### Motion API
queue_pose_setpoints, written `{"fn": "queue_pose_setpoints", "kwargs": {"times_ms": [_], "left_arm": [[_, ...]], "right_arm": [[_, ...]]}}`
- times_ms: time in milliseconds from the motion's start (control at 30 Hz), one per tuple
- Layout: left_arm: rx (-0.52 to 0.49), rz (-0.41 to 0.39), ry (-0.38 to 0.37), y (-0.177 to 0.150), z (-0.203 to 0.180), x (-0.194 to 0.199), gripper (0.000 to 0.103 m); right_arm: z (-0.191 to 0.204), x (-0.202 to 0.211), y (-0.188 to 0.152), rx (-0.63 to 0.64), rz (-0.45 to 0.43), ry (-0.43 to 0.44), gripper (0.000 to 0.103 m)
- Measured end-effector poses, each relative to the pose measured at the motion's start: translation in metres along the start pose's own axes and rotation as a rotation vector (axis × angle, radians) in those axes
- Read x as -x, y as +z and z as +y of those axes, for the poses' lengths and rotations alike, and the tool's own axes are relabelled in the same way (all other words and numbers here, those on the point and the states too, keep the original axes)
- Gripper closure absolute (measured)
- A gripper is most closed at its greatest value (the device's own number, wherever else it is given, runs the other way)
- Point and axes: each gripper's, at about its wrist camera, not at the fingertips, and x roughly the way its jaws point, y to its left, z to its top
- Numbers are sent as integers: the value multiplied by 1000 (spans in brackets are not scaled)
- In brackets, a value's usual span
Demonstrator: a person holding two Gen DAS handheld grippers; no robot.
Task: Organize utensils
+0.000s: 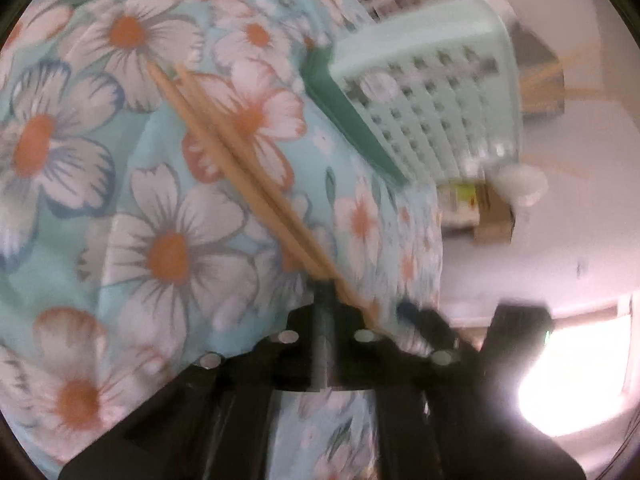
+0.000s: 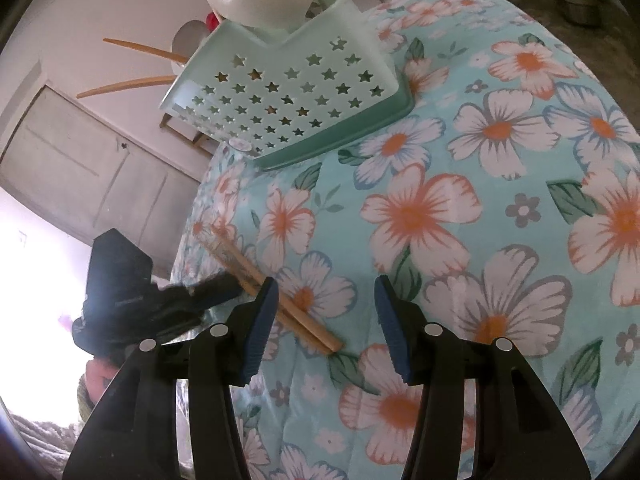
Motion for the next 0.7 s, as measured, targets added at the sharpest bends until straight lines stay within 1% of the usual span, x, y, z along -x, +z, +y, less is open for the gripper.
{"fn": "queue_pose_setpoints", "kwargs": {"times_ms": [67, 133, 167, 267, 367, 500, 600, 667, 700], "left_arm": [[-34, 38, 20, -4, 1, 6, 103], [-71, 65, 64, -10, 5, 13, 103], [-82, 71, 84, -12, 9, 17, 103], [-80, 69, 107, -16, 18, 27, 103], [-83, 42, 98, -18, 20, 35, 103], [-63, 16, 74, -17, 18, 36, 103], [-38, 14, 30, -16, 16, 30, 103], [-28, 13, 14, -14, 15, 26, 100], [-25, 12, 8, -13, 14, 25, 97]], "right_arm": [[0, 1, 0, 1, -3, 5, 53], [0, 3, -1, 2, -5, 11, 53], [1, 3, -2, 3, -6, 14, 53], [2, 3, -3, 11, -3, 19, 53], [4, 0, -4, 17, 5, 18, 53], [8, -8, -7, 24, 26, 16, 53], [14, -16, -11, 35, 49, 18, 53], [20, -19, -15, 53, 66, 19, 55], [23, -21, -16, 58, 77, 22, 58]]}}
